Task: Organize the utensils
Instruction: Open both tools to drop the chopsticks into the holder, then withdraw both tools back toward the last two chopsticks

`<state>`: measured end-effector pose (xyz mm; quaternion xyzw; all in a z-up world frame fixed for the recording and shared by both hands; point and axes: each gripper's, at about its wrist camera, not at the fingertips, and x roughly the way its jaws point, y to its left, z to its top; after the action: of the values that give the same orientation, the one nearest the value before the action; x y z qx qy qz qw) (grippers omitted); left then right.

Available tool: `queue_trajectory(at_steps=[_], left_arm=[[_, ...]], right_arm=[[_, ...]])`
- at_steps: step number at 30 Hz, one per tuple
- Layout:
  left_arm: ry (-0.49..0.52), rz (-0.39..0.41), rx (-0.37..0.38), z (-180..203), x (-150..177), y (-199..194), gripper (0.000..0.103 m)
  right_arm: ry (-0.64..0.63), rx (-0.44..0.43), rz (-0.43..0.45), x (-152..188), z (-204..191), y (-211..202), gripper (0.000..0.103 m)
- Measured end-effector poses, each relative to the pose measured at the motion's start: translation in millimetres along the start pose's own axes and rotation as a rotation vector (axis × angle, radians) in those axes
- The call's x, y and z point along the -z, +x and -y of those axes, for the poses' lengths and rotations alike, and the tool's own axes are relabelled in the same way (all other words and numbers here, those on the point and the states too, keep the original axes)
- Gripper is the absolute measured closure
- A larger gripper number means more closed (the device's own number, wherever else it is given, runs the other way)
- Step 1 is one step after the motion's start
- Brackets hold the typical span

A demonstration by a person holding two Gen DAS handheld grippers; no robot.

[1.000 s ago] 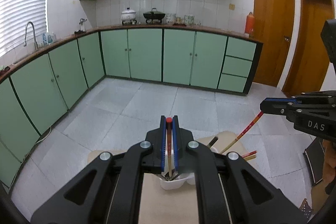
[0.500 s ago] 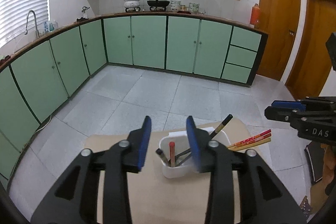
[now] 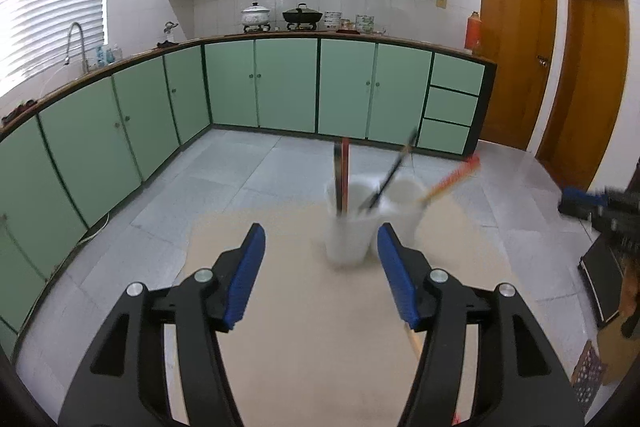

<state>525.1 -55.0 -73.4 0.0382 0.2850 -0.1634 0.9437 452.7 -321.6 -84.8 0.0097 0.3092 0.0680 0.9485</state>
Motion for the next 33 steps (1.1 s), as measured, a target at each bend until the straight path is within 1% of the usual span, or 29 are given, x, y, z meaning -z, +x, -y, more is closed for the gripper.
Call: queue_trajectory(at_steps=[1,2,4,5,6,7,8,10,12,15,17,20,23,27,28,31,33], left_arm=[[-0.003,0.001,-0.011,-1,16,-8,0.045],[-0.013,0.0,-0.021,-2,38,-19,0.045],[-0.042,-0.001,-0.027,-2,67,-33,0.045],[-0.061,-0.006,-0.04,-3,89,-42,0.045],[-0.075,-0.009,-0.047,-3,102,-48,0.044],[-0.093,-0.014,-0.052,-3,119,-55,0.044],[-0.11,-0.018,-0.058,-3,135,-62,0.044],[-0.115,-0.015,-0.075,1,158,-75,0.044],[-0.116,-0.019,-0.087,5,175,-83,0.044],[-0.113,-0.023,-0.101,10,195,-93,0.044],[-0.14,-0.039,-0.085,10,205,-96,0.043],[-0.138,-0.059,-0.077,13,215,-98,0.043],[-0.122,-0.066,-0.077,17,220,-97,0.043],[-0.129,-0.08,-0.066,20,223,-93,0.043],[-0.129,-0.082,-0.064,21,223,-92,0.043],[-0.125,-0.086,-0.061,24,223,-90,0.043],[-0.122,-0.093,-0.054,26,224,-87,0.043]], right_arm=[[0.007,-0.005,-0.01,24,-5,-3,0.077],[0.021,-0.015,-0.031,55,-11,-4,0.077],[0.037,-0.029,-0.071,114,-28,-5,0.077],[0.034,-0.023,-0.076,133,-35,-6,0.077],[0.03,-0.02,-0.085,158,-45,-5,0.077],[0.014,-0.02,-0.106,180,-56,-3,0.077],[0.007,-0.016,-0.116,192,-63,-2,0.077],[-0.01,-0.035,-0.132,217,-82,-1,0.077],[-0.03,-0.05,-0.131,228,-97,-3,0.077],[-0.069,-0.037,-0.127,237,-115,0,0.077],[-0.074,-0.036,-0.138,241,-120,6,0.077],[-0.083,-0.023,-0.121,247,-121,8,0.076],[-0.083,-0.023,-0.115,243,-121,12,0.076],[-0.075,-0.033,-0.115,240,-119,18,0.076],[-0.071,-0.04,-0.115,242,-117,16,0.081],[-0.057,-0.047,-0.118,242,-111,16,0.09],[-0.031,-0.049,-0.119,243,-106,15,0.091]])
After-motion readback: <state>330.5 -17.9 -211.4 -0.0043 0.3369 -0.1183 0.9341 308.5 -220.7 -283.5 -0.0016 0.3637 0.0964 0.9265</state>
